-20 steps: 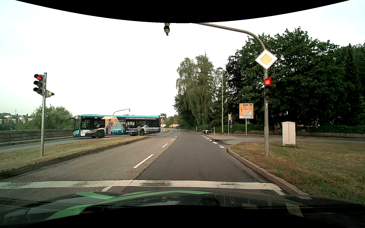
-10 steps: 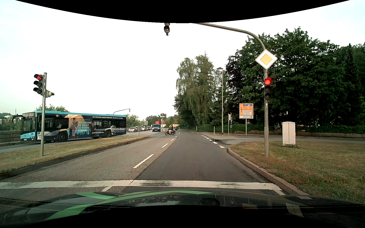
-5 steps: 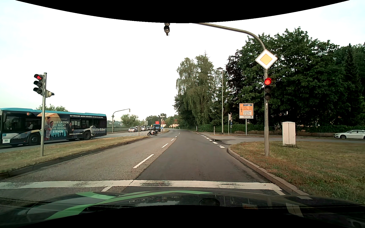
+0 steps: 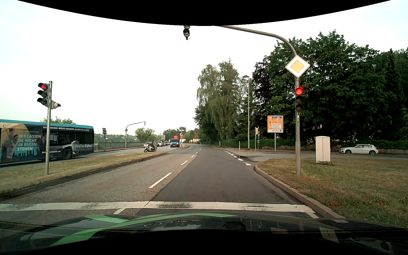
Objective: Follow the waypoints while adhering to traffic rules and regulations
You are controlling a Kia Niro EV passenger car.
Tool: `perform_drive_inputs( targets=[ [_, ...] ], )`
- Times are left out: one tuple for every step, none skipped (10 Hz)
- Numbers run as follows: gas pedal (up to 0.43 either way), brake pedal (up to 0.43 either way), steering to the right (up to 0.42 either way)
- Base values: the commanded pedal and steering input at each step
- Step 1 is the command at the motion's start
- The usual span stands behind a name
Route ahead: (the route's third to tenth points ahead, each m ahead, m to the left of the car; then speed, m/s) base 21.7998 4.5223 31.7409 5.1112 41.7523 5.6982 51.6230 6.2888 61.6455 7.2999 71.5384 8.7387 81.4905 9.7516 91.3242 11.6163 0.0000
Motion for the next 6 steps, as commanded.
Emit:
perform_drive_inputs(
  targets=[
    [0.0,0.213,-0.014],
    [0.0,0.213,-0.015],
    [0.0,0.213,-0.014],
    [0.0,0.213,-0.014],
    [0.0,0.213,-0.014],
    [0.0,0.213,-0.015]
  ],
)
